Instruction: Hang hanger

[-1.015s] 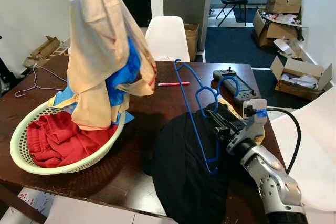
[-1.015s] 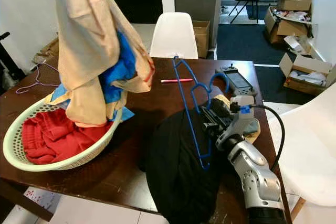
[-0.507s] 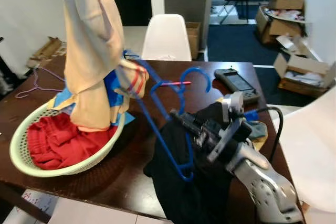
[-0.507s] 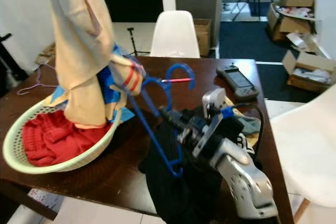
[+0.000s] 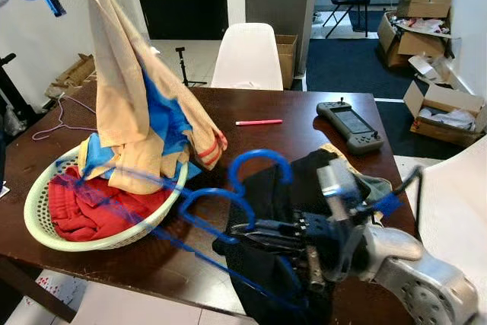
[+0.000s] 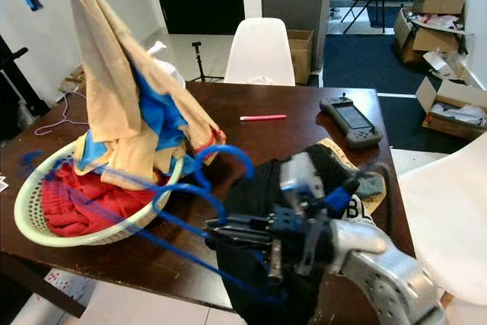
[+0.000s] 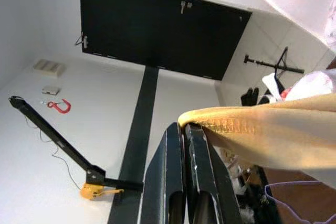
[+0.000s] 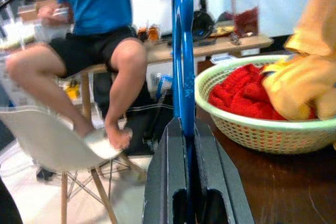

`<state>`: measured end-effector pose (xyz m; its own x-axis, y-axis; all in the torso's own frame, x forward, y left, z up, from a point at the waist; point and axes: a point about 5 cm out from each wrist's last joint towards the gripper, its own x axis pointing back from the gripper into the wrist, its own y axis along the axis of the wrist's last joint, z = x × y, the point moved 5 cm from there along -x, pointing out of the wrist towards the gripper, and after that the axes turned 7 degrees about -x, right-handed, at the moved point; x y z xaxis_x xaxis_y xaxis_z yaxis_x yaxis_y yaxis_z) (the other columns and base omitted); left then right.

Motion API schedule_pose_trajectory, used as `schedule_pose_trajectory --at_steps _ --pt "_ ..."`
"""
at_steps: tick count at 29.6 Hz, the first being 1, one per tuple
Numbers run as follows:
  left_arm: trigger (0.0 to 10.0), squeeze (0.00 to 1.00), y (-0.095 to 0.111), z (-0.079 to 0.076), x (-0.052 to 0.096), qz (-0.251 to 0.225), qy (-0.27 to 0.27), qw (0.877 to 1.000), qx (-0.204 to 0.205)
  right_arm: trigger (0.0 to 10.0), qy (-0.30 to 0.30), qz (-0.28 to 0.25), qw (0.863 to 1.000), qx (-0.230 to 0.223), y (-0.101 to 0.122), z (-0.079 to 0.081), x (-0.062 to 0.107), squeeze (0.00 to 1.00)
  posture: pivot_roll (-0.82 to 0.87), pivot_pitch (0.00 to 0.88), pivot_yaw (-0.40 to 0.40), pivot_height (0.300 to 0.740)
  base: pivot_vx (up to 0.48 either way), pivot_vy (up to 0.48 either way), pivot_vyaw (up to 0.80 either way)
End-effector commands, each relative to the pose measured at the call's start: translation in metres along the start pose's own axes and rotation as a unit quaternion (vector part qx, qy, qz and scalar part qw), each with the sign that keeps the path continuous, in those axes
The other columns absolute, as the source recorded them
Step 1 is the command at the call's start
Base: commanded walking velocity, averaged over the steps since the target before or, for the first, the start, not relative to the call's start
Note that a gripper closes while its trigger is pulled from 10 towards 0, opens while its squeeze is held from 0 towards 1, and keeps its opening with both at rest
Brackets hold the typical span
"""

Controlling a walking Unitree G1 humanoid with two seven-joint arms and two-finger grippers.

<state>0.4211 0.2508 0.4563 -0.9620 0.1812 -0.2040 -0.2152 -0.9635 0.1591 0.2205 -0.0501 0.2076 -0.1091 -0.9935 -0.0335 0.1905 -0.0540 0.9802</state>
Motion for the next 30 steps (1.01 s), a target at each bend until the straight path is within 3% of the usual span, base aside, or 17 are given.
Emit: schedule_pose_trajectory --at_steps 1,7,8,9,10,11,12,13,15,16,18,19,20,23,25,28,30 --pt "0.0 0.00 -0.001 0.005 0.001 0.001 0.014 1.000 0.022 10.0 -0.018 0.027 0.999 0.009 -0.007 -0.005 -0.012 0.00 0.03 0.000 0.096 0.740 0.000 0.000 0.00" --pt "0.3 0.00 0.014 0.020 -0.002 -0.024 0.040 0.995 0.083 10.0 -0.090 0.039 0.995 0.016 -0.011 -0.032 -0.021 0.00 0.04 0.000 0.100 0.740 0.000 0.000 0.00" --pt "2.2 0.00 0.024 0.034 -0.003 -0.039 0.060 0.992 0.106 10.0 -0.137 0.029 0.990 0.014 -0.011 -0.048 -0.017 0.00 0.05 0.000 0.110 0.740 0.000 0.000 0.00" --pt "2.2 0.00 0.024 0.034 -0.003 -0.039 0.060 0.992 0.106 10.0 -0.137 0.029 0.990 0.014 -0.011 -0.048 -0.017 0.00 0.05 0.000 0.110 0.740 0.000 0.000 0.00" --pt "3.0 0.00 0.034 0.046 -0.002 -0.054 0.075 0.987 0.128 10.0 -0.183 0.017 0.983 0.010 -0.011 -0.064 -0.011 0.00 0.05 0.000 0.113 0.740 0.000 0.000 0.00" --pt "9.3 0.00 0.046 0.057 -0.003 -0.079 0.085 0.980 0.161 10.0 -0.238 -0.009 0.971 -0.001 -0.007 -0.082 -0.002 0.00 0.05 0.000 0.126 0.740 0.000 0.000 0.00" --pt "9.3 0.00 0.046 0.057 -0.003 -0.079 0.085 0.980 0.161 10.0 -0.238 -0.009 0.971 -0.001 -0.007 -0.082 -0.002 0.00 0.05 0.000 0.126 0.740 0.000 0.000 0.00" --pt "10.0 0.00 0.057 0.061 -0.004 -0.099 0.085 0.974 0.187 10.0 -0.284 -0.032 0.958 -0.013 -0.004 -0.096 0.007 0.00 0.05 0.000 0.128 0.740 0.000 0.000 0.00" --pt "10.0 0.00 0.057 0.061 -0.004 -0.099 0.085 0.974 0.187 10.0 -0.284 -0.032 0.958 -0.013 -0.004 -0.096 0.007 0.00 0.05 0.000 0.128 0.740 0.000 0.000 0.00" --pt "10.0 0.00 0.067 0.059 -0.007 -0.119 0.075 0.968 0.210 10.0 -0.330 -0.057 0.942 -0.023 -0.001 -0.109 0.019 0.00 0.04 0.000 0.134 0.740 0.000 0.000 0.00" --pt "10.0 0.00 0.067 0.059 -0.007 -0.119 0.075 0.968 0.210 10.0 -0.330 -0.057 0.942 -0.023 -0.001 -0.109 0.019 0.00 0.04 0.000 0.134 0.740 0.000 0.000 0.00" --pt "10.0 0.00 0.079 0.051 -0.012 -0.142 0.057 0.961 0.230 10.0 -0.365 -0.085 0.927 -0.031 0.003 -0.117 0.032 0.00 0.03 0.000 0.137 0.740 0.000 0.000 0.00" --pt "10.0 0.00 0.079 0.051 -0.012 -0.142 0.057 0.961 0.230 10.0 -0.365 -0.085 0.927 -0.031 0.003 -0.117 0.032 0.00 0.03 0.000 0.137 0.740 0.000 0.000 0.00" --pt "10.0 0.00 0.129 -0.006 -0.029 -0.230 -0.019 0.932 0.279 10.0 -0.421 -0.160 0.892 -0.041 0.018 -0.126 0.061 0.00 0.03 0.000 0.130 0.740 0.000 0.000 0.00" --pt "10.0 0.00 0.129 -0.010 -0.031 -0.226 -0.016 0.930 0.291 10.0 -0.429 -0.164 0.887 -0.042 0.019 -0.128 0.063 0.00 0.03 0.000 0.127 0.740 0.000 0.000 0.00" --pt "10.0 0.00 0.124 -0.037 -0.039 -0.190 -0.010 0.932 0.309 10.0 -0.483 -0.182 0.856 -0.040 0.025 -0.142 0.082 0.00 0.02 0.000 0.124 0.740 0.000 0.000 0.00" --pt "10.0 0.00 0.124 -0.037 -0.039 -0.190 -0.010 0.932 0.309 10.0 -0.483 -0.182 0.856 -0.040 0.025 -0.142 0.082 0.00 0.02 0.000 0.124 0.740 0.000 0.000 0.00"
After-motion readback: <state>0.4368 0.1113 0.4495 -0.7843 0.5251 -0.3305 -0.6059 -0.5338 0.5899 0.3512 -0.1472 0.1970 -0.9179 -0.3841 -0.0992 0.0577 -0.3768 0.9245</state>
